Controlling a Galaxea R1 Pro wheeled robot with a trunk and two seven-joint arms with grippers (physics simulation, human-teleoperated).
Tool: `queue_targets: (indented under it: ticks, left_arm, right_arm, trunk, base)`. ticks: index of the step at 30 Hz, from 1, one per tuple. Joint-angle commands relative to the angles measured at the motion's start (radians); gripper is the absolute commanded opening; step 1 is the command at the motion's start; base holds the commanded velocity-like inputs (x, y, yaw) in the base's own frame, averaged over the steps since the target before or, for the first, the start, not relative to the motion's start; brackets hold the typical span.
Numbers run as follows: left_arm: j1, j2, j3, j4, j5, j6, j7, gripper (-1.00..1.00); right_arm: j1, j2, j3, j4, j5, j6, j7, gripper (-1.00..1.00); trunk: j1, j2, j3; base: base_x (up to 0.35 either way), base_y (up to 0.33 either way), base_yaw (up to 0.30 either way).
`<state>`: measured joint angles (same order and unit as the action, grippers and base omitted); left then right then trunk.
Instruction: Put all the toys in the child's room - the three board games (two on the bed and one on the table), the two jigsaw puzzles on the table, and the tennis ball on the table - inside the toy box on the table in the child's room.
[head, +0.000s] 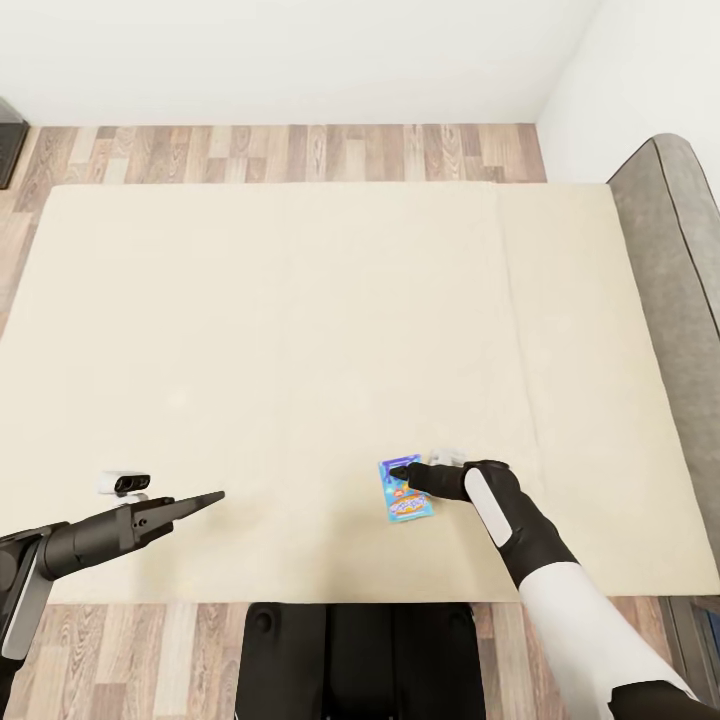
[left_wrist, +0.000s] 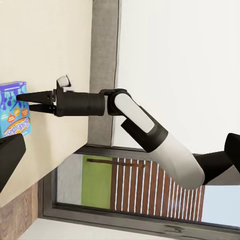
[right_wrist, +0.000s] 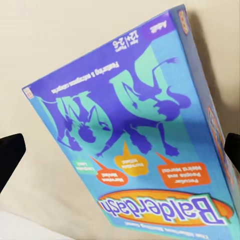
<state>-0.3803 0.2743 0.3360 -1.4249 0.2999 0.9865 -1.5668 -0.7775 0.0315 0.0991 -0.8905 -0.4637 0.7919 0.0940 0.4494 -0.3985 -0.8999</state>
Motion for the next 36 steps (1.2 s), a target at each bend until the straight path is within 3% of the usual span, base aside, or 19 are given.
queue_targets:
  ticks: [1, 22, 36]
  left_arm:
    - [0.0, 0.0, 0.0, 0.0, -0.001, 0.011, -0.004, 1.0]
    - [-0.001, 0.0, 0.0, 0.0, -0.001, 0.011, -0.004, 1.0]
    - [0.0, 0.0, 0.0, 0.0, -0.001, 0.011, -0.004, 1.0]
  right_arm:
    - [0.0, 0.0, -0.001, -0.001, 0.007, 0.004, 0.005, 1.0]
    - [0.0, 0.001, -0.002, 0.015, 0.008, 0.005, 0.002, 1.0]
    - [0.0, 0.001, -0.002, 0.016, 0.008, 0.006, 0.001, 1.0]
  trunk:
    - [0.001, -0.002, -0.001]
    - [0.001, -0.002, -0.001]
    - [0.001, -0.002, -0.001]
  base:
    - [0.0, 0.055, 0.0]
    - [0.0, 0.14, 0.0]
    - [0.0, 0.013, 0.0]
